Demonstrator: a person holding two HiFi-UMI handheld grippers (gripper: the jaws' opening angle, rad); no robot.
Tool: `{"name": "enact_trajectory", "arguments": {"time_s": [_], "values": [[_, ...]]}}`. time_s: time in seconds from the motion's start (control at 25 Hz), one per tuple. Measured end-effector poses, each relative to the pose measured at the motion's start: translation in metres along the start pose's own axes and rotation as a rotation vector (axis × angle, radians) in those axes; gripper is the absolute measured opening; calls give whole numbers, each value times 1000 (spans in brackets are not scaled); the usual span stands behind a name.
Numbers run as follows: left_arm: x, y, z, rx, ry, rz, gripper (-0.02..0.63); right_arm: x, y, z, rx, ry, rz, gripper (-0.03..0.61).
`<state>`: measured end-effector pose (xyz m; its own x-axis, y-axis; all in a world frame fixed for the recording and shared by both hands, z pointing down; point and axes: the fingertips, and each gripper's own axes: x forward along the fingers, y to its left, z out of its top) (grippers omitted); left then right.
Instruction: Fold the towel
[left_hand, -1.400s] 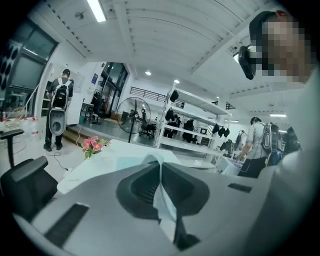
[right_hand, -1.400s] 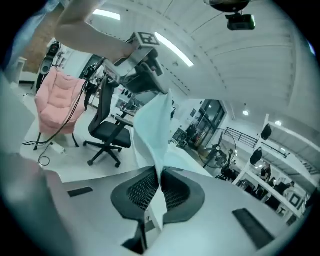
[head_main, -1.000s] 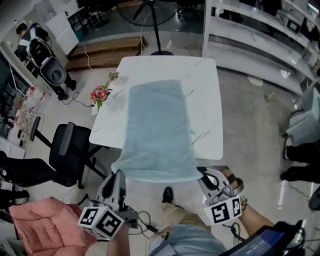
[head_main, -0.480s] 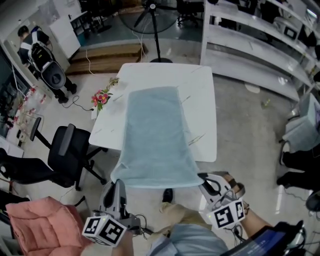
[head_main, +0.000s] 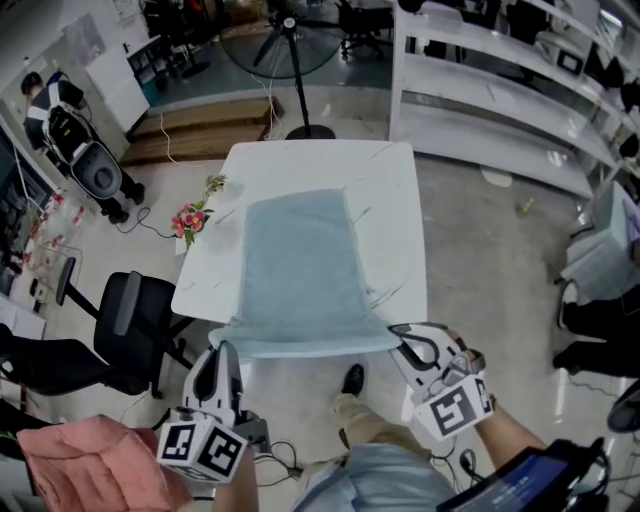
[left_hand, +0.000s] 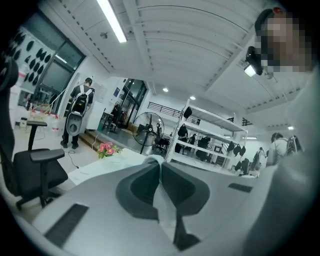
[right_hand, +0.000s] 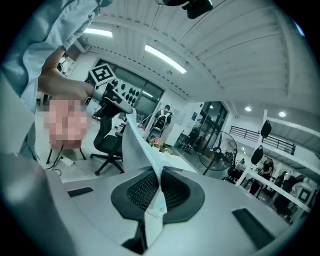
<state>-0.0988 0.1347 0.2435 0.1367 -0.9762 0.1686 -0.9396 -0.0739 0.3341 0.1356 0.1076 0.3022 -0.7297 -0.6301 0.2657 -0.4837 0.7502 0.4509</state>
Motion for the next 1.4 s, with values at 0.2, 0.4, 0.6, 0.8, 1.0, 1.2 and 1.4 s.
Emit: {"name": "enact_trajectory", "arguments": {"time_s": [0.2,0.4,0.6,0.8,1.0,1.2,1.4], "values": [[46,2,24,88,-10,4,18,34,-44,7,115,-4,13,26],[94,12,42,111,-18,0,20,74,-84,3,242,-20,19,26],[144,26,47,124,-13,2,20,117,-120,-13,311,-1,8,26],[191,39,48,151,-13,38,20,159,-151,-32,340,28,8,27],[230,51,39,161,37,69,20,186,-170,-48,396,60,9,26],[261,64,30,141,76,72,20,209,-181,-64,441,96,-9,26],[291,81,13,150,106,57,20,229,-180,-88,469,151,-14,28]]}}
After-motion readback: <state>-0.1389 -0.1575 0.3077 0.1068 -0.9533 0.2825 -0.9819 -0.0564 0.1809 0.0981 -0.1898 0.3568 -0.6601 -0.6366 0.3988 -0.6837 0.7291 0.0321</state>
